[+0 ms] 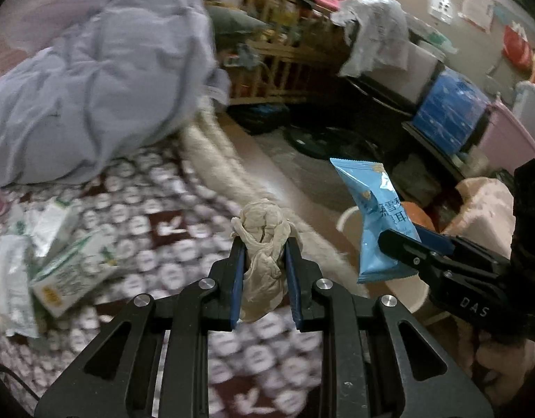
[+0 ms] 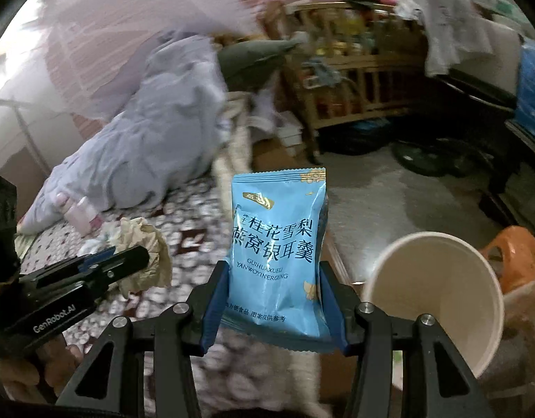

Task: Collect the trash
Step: 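Carry both items to the bucket and open both grippers to drop them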

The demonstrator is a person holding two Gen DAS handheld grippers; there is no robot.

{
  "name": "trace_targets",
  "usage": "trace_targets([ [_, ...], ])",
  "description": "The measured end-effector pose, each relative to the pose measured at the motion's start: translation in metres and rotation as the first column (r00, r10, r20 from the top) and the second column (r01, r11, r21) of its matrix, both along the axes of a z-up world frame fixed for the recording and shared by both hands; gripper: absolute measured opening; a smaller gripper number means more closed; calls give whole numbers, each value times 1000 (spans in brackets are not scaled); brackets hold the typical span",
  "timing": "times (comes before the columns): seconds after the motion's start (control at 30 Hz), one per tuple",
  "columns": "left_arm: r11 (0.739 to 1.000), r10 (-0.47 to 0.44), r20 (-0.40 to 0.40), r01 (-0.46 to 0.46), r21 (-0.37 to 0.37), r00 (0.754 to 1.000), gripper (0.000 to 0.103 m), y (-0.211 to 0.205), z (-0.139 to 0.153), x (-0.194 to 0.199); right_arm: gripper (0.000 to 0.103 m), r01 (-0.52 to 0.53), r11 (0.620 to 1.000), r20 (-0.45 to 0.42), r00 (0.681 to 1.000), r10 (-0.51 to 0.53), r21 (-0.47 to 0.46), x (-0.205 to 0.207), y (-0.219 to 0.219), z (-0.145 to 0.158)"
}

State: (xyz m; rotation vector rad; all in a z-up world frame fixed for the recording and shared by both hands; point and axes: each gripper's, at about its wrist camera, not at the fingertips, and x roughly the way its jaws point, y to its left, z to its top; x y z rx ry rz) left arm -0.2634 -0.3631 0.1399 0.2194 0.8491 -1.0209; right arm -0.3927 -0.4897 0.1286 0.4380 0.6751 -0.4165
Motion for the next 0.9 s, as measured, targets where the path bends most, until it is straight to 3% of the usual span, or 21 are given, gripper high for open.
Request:
trace_targets([
  [0.2, 995, -101, -46, 101, -3, 994, 20, -45, -7, -27, 49, 99, 995, -31, 995, -99, -1, -42, -36, -12],
  [0.63, 959, -284, -134, 284, -19, 949, 20, -143, -29, -70, 49, 287, 957, -112, 953, -281, 48, -110, -106, -55],
  [0.73, 954, -301, -168, 297, -45, 939, 30, -157, -35, -72, 49, 314, 948, -121, 944, -306, 56, -116, -115, -61],
  [0.8, 950, -313, -187, 308, -56, 931, 54, -162, -37, -72, 51, 339, 939, -137, 934, -330, 51, -119, -120, -65],
  [0.9, 947, -321, -194, 313, -70, 927, 58, -164, -39, -73, 58, 374, 927, -166, 916, -365, 25, -122, -128, -70],
])
